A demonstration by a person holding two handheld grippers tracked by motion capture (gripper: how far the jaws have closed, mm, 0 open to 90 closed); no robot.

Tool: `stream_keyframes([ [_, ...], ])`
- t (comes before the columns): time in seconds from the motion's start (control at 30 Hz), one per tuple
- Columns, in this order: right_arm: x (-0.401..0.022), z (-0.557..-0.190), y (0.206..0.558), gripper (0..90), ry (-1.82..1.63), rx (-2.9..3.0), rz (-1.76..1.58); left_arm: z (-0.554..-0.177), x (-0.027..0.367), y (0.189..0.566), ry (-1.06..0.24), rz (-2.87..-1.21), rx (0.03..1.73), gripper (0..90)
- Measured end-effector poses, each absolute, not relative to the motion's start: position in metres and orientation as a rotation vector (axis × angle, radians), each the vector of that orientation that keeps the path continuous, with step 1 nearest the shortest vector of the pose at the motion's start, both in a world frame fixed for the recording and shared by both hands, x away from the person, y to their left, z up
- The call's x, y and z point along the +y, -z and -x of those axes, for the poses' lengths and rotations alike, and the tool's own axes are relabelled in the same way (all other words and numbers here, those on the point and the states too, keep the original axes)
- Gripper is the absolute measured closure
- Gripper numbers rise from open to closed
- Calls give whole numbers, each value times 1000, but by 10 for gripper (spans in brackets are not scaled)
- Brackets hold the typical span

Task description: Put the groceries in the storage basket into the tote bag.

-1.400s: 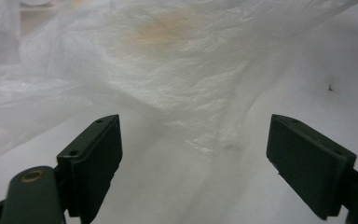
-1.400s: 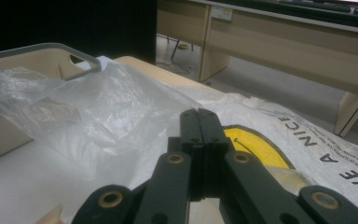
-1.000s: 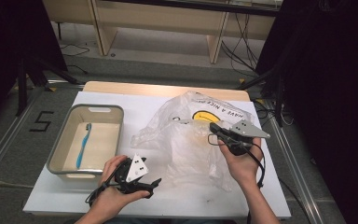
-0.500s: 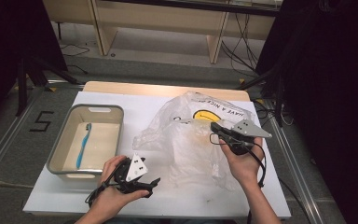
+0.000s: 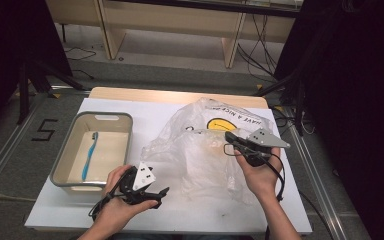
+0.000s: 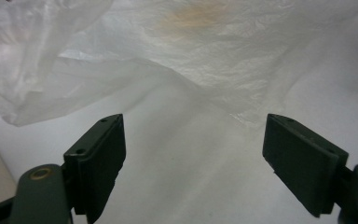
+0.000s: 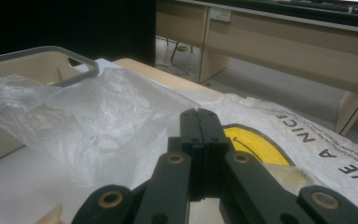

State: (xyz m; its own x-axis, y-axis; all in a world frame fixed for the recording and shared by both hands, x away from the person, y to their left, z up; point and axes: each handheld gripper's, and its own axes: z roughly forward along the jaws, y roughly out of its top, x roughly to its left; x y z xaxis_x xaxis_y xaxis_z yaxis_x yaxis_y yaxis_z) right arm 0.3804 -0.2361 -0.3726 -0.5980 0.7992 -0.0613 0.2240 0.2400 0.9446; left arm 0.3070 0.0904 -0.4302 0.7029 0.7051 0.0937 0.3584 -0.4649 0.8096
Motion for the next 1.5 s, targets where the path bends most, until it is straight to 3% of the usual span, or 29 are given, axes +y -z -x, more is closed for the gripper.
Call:
stream_keyframes([
  [0.73,-236,-379,372,900,-1364,1971,-924,-316,125,398,-563,-2037,921,195],
  [1.5,-234,-378,375,900,-1355,1981,-926,-365,186,381,-639,-2025,1186,203],
])
